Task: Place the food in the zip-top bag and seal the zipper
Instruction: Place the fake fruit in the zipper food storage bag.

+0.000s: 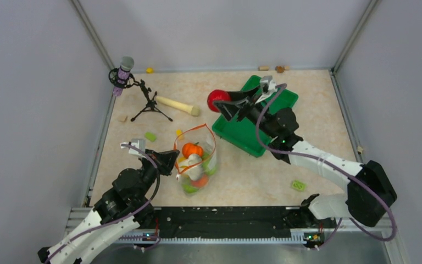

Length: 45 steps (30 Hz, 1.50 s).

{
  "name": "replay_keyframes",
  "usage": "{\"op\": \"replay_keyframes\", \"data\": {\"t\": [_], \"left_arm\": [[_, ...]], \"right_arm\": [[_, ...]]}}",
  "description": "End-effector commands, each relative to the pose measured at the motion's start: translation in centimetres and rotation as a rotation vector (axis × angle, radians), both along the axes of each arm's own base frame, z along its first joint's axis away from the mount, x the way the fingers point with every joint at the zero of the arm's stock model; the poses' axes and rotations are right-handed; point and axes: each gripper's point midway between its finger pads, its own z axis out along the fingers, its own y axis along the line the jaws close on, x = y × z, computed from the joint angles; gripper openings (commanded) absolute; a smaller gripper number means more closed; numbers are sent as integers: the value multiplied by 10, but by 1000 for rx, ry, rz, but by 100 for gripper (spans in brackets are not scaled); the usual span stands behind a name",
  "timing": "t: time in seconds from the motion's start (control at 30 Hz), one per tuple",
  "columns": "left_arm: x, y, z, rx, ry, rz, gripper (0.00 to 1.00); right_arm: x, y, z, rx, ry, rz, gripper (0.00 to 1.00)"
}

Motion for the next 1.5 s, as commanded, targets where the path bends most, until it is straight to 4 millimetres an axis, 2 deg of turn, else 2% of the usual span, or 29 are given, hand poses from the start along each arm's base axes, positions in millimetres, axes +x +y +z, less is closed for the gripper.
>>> {"op": "replay_keyframes", "data": {"t": [0.0,0.13,0.23,0.33,0.43,0.6,0.73,0.97,1.07,1.23,1.33,1.47], "left_arm": [[0,-1,9,-35,-29,-6,0],[0,-1,8,-32,-28,-2,0],[0,-1,8,-29,-29,-2,0],[1,0,8,-28,-28,0,0],[0,-1,8,-28,-28,-3,0],[1,-2,8,-30,-28,-5,0],[2,-1,7,-26,-26,1,0],[3,-2,5,-16,-25,0,0],[2,-4,6,-19,-31,-11,0],[-2,-9,9,-25,-40,-46,0],[-3,-12,10,-29,-44,-62,0],[-4,-13,10,-25,-48,-73,0]], "right_arm": [[-65,41,-31,-215,-30,112,41],[-95,69,-50,-316,-22,142,42],[-106,84,-58,-354,-21,146,43],[-115,91,-63,-378,-23,138,44],[-122,93,-65,-386,-24,139,50],[-130,93,-69,-407,-18,158,72],[-137,94,-67,-406,-25,192,83],[-153,88,-48,-369,-49,254,90],[-154,79,-44,-355,-36,236,90],[-127,50,-41,-383,15,36,91],[-120,40,-51,-416,73,-20,93],[-119,47,-76,-513,158,-6,93]]}}
